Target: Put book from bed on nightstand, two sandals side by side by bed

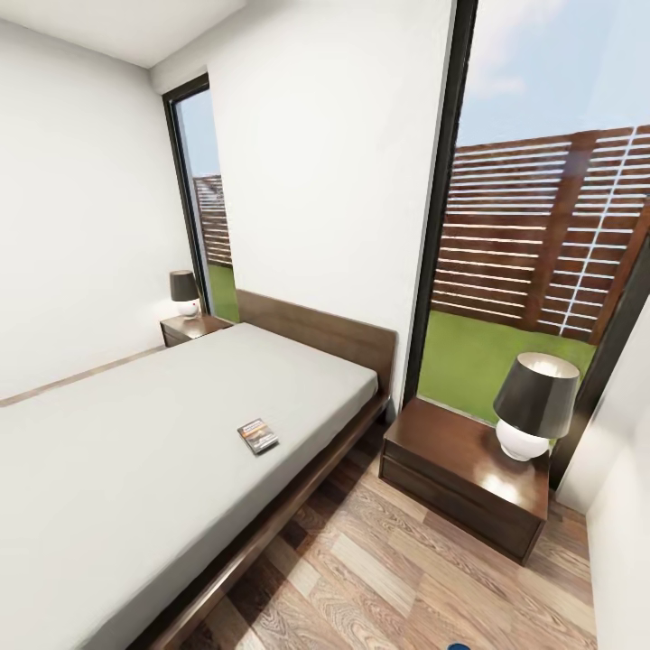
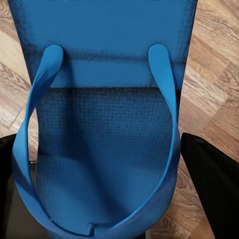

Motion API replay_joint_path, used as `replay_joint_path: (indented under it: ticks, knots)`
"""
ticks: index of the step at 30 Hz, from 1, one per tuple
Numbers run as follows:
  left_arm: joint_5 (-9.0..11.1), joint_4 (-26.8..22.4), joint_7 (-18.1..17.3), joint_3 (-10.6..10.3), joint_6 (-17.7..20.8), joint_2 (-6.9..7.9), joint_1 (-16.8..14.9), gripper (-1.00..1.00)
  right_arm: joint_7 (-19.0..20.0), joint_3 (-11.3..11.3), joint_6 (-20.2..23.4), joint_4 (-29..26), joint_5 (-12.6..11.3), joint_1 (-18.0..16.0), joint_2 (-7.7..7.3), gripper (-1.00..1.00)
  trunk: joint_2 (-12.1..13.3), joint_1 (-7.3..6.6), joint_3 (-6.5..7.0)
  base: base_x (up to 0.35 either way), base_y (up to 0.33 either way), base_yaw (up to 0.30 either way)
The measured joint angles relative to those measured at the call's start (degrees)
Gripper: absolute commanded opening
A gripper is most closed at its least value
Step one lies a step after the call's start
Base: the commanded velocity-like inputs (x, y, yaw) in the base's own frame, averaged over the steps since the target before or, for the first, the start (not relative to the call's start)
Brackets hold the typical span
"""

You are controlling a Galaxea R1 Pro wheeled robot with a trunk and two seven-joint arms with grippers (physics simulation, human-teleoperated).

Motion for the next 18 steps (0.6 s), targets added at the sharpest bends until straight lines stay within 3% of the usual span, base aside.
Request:
replay_joint_path:
  ticks: [18]
  knots:
    - [-0.01, -0.07, 0.01, 0.00, 0.00, -0.03, -0.03, -1.00, 0.00, 0.33, 0.00, 0.00, 0.01, -0.01, 0.02, -1.00, 0.00, 0.00, 0.00, 0.000, 0.000, 0.000]
